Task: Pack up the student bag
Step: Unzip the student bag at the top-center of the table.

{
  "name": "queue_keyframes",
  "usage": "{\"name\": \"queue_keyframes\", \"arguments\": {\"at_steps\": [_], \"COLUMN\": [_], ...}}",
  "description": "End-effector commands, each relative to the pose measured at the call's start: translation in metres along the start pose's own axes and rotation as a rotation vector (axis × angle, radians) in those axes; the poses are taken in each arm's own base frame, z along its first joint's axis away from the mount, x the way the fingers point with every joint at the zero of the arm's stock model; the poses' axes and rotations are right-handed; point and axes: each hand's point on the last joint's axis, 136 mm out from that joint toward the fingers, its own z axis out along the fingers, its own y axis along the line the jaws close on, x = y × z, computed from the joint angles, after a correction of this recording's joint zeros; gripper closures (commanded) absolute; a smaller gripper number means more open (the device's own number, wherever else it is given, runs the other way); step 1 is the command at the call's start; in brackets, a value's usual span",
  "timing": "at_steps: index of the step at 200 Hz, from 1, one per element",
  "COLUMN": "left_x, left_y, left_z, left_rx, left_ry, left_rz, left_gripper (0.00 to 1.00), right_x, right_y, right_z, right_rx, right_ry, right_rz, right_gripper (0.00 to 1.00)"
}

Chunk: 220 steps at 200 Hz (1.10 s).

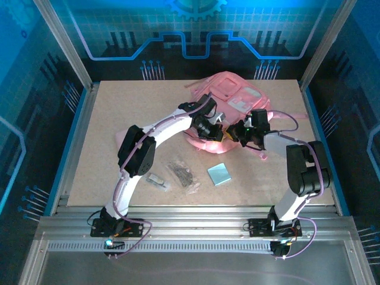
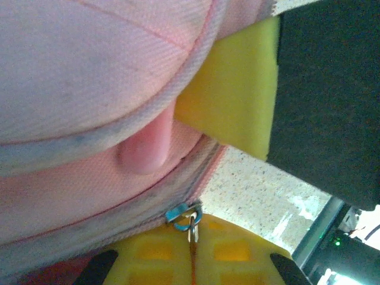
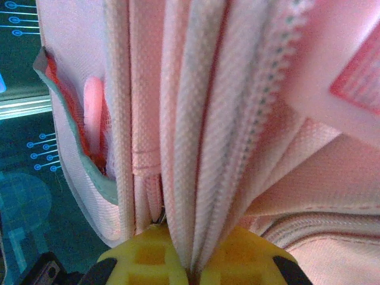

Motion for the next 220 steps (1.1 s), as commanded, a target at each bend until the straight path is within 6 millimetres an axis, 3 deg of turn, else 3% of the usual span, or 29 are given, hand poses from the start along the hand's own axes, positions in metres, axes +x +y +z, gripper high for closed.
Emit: {"name": "queue_keyframes", "arguments": {"at_steps": [1,18,37,59,77,99,139,154,167,183,220], "left_x": [0.002,-0.001,-0.002,-0.006,-0.01,-0.008,0.02,0.023,0.019,0.007,-0.028], "left_y": [0.02,0.074,0.117,0.139,0.141,0.121,0.047,0.018,-0.003,-0.02,-0.035], "left_z": [-0.047,-0.068,-0.092,-0.107,-0.108,-0.102,-0.078,-0.067,-0.058,-0.048,-0.038], "left_rx": [-0.09,-0.214,-0.297,-0.318,-0.317,-0.238,-0.092,-0.032,0.015,0.048,0.077], "left_ry": [-0.023,-0.051,-0.086,-0.125,-0.138,-0.13,-0.069,-0.064,-0.065,-0.067,-0.093], "left_rz": [-0.003,-0.084,-0.165,-0.209,-0.208,-0.187,-0.092,-0.062,-0.036,-0.014,0.004], "left_gripper": [1.0,1.0,1.0,1.0,1.0,1.0,1.0,1.0,1.0,1.0,1.0], "right_x": [-0.037,-0.039,-0.042,-0.044,-0.047,-0.063,-0.111,-0.118,-0.116,-0.104,-0.064], "right_y": [0.002,-0.001,-0.005,-0.006,-0.004,0.001,0.014,0.019,0.021,0.024,0.023], "right_z": [-0.017,-0.026,-0.032,-0.033,-0.029,-0.029,-0.042,-0.047,-0.052,-0.062,-0.081], "right_rx": [0.016,0.029,0.046,0.044,0.046,0.072,0.162,0.189,0.198,0.181,0.127], "right_ry": [-0.152,-0.147,-0.144,-0.142,-0.129,-0.143,-0.242,-0.242,-0.233,-0.222,-0.165], "right_rz": [-0.075,-0.088,-0.097,-0.101,-0.131,-0.188,-0.247,-0.232,-0.212,-0.198,-0.151], "right_gripper": [1.0,1.0,1.0,1.0,1.0,1.0,1.0,0.81,0.57,0.4,0.28]}}
